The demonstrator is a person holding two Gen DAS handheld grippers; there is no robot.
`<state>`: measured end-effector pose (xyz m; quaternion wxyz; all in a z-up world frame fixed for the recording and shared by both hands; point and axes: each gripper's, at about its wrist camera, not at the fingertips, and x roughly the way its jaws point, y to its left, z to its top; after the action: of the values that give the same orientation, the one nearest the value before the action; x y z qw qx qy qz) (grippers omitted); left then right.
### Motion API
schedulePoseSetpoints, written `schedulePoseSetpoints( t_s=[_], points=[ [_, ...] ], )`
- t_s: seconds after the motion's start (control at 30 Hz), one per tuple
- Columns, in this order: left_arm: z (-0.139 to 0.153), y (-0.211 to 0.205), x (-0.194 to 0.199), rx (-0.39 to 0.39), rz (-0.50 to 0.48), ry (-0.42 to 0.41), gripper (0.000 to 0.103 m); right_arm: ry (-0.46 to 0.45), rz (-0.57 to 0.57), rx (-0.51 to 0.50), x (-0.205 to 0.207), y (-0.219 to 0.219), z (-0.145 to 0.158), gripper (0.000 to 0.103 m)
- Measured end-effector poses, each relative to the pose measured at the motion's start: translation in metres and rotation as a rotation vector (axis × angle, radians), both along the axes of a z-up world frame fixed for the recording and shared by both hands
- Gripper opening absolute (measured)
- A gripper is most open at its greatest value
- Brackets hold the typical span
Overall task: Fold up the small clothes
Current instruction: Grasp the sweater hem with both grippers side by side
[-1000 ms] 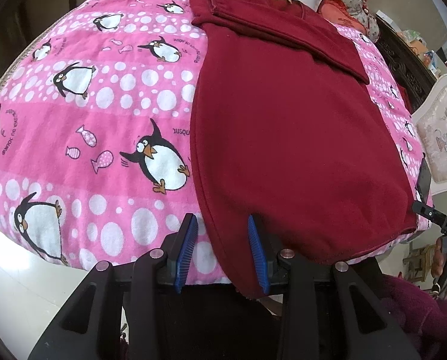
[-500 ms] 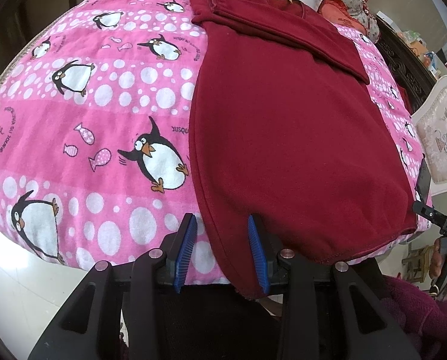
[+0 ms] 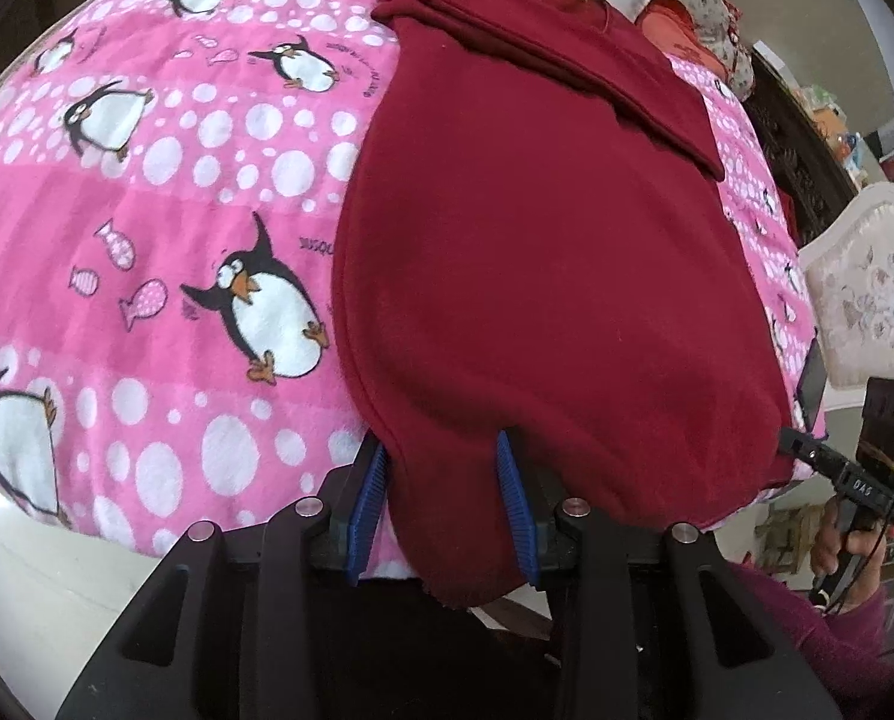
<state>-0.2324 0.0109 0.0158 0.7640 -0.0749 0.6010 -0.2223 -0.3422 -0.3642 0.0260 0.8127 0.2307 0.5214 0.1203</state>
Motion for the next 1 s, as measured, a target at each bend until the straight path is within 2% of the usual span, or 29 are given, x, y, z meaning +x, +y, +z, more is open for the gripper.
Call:
schedulePoseSetpoints(
  t_s=[0.07,0.13,0.17,0.33,0.4,0.6,0.83,1.0],
  points=[
    [0.001,-0.004,-0.001,0.013,-0.017,-0.007,0.015,-0.009,0.012,-0.002,0.000,0.003,-0.002,0.043],
    [0.004,-0.005,-0.001,0.001,-0.038,-0.007,0.000,-0.015,0.034,-0.019,0.001,0.008,0.000,0.021],
    [0.008,-0.004,-0.001,-0.009,-0.037,-0.010,0.000,-0.017,0.038,-0.009,0.002,0.008,0.002,0.011],
    [0.045,0.011,0.010,-0.092,-0.023,-0.077,0.000,-0.089,0.020,0.102,0.013,-0.003,0.025,0.011],
    [0.055,0.013,0.017,-0.098,-0.015,-0.109,0.000,-0.128,0.009,0.140,0.020,-0.008,0.036,0.010],
    [0.071,0.004,0.031,-0.014,0.013,-0.200,0.000,-0.184,-0.023,0.143,0.047,-0.012,0.054,0.011],
    [0.079,-0.007,0.046,-0.004,0.026,-0.240,0.000,-0.214,-0.107,0.146,0.070,-0.022,0.060,0.011],
    [0.084,-0.011,0.071,0.000,0.057,-0.263,0.000,-0.238,-0.142,0.121,0.090,-0.026,0.065,0.011]
  ],
)
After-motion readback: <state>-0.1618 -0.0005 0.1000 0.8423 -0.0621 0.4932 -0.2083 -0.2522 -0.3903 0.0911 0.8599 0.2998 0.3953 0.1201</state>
